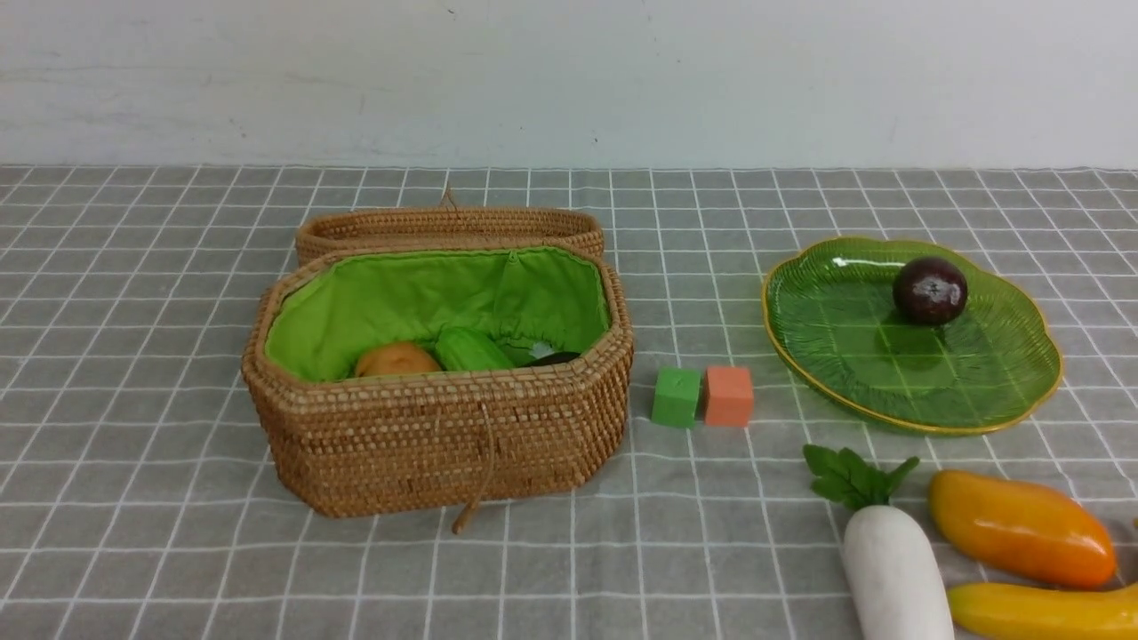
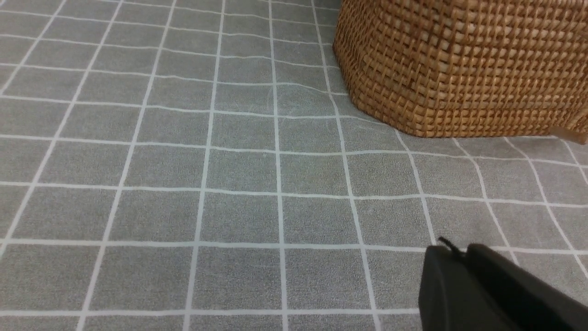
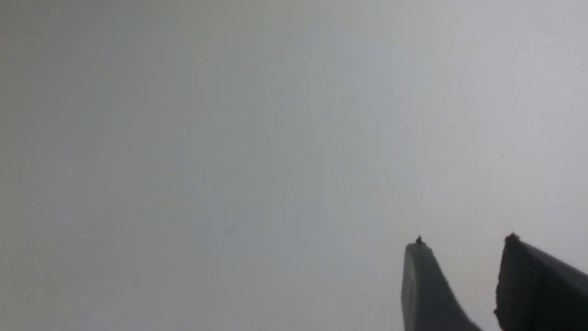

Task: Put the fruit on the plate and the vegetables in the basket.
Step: Take a daikon with your right arm and place it on the basket on the left.

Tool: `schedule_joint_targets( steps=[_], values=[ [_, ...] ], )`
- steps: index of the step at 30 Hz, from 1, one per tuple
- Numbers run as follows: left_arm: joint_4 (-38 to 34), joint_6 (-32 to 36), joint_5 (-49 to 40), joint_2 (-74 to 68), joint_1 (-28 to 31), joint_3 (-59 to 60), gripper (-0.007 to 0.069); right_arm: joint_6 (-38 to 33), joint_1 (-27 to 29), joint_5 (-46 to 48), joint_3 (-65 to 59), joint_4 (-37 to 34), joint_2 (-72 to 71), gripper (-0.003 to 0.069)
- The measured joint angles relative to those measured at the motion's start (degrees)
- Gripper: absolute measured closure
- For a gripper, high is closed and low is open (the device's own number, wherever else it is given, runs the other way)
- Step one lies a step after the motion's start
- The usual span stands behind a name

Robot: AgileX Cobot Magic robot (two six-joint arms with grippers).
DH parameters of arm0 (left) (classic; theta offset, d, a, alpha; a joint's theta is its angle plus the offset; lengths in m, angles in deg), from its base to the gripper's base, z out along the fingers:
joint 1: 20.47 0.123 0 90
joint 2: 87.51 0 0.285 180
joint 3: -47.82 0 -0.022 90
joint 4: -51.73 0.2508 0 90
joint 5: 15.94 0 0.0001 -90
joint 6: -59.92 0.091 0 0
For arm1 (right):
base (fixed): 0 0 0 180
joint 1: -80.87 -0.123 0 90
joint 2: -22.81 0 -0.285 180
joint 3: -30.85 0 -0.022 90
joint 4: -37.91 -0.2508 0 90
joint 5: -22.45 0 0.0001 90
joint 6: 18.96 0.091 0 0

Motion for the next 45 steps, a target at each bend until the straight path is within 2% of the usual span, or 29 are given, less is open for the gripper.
schedule_joint_targets(
  steps=[1,2,3,6,12,15,17,18,20,22,24,25,26,28,31,33,37,42,45],
  values=[
    [0.0,0.0,0.0,0.0,0.0,0.0,0.0585,0.2,0.0,2.7,1.8,0.0,1.6,0.0419],
    [0.0,0.0,0.0,0.0,0.0,0.0,0.0585,0.1,0.0,9.4,5.8,0.1,6.4,0.0419],
    [0.0,0.0,0.0,0.0,0.0,0.0,0.0585,0.0,0.0,10.9,6.3,0.3,7.5,0.0419],
    [0.0,0.0,0.0,0.0,0.0,0.0,0.0585,-4.2,0.0,22.4,7.4,2.3,16.8,0.0419],
    [0.0,0.0,0.0,0.0,0.0,0.0,0.0585,-8.0,0.0,28.0,7.4,0.0,28.6,0.0419],
    [0.0,0.0,0.0,0.0,0.0,0.0,0.0585,-16.9,-0.1,32.2,7.4,-11.6,38.5,0.0419],
    [0.0,0.0,0.0,0.0,0.0,0.0,0.0585,-24.2,-1.5,33.5,7.4,-17.6,42.1,0.0414],
    [0.0,0.0,0.0,0.0,0.0,0.0,0.0585,-25.0,-1.7,33.6,7.4,-19.2,42.9,0.0412],
    [0.0,0.0,0.0,0.0,0.0,0.0,0.0585,-33.0,-4.7,34.2,7.4,-24.9,45.7,0.0396],
    [0.0,0.0,0.0,0.0,0.0,0.0,0.0585,-39.9,-9.1,35.1,8.1,-30.5,49.9,0.0343],
    [0.0,0.0,0.0,0.0,0.0,0.0,0.0585,-42.0,-12.5,35.7,8.8,-31.6,53.1,0.0287],
    [0.0,0.0,0.0,0.0,0.0,0.0,0.0585,-42.4,-14.5,35.7,9.4,-31.6,56.0,0.0228],
    [0.0,0.0,0.0,0.0,0.0,0.0,0.0585,-42.4,-15.2,35.7,9.6,-31.6,56.4,0.0219],
    [0.0,0.0,0.0,0.0,0.0,0.0,0.0585,-41.9,-18.2,35.4,10.6,-31.1,61.0,0.0110],
    [0.0,0.0,0.0,0.0,0.0,0.0,0.0585,-39.7,-20.6,32.3,11.1,-30.3,68.0,0.0004],
    [0.0,0.0,0.0,0.0,0.0,0.0,0.0585,-38.6,-20.7,30.0,11.3,-29.9,71.8,-0.0017],
    [0.0,0.0,0.0,0.0,0.0,0.0,0.0585,-38.0,-20.8,27.0,11.5,-29.3,78.5,-0.0001],
    [0.0,0.0,0.0,0.0,0.0,0.0,0.0585,-37.8,-20.9,27.3,11.7,-29.4,82.0,0.0132],
    [0.0,0.0,0.0,0.0,0.0,0.0,0.0585,-37.8,-20.9,29.7,13.6,-29.4,82.0,0.0135]
  ],
)
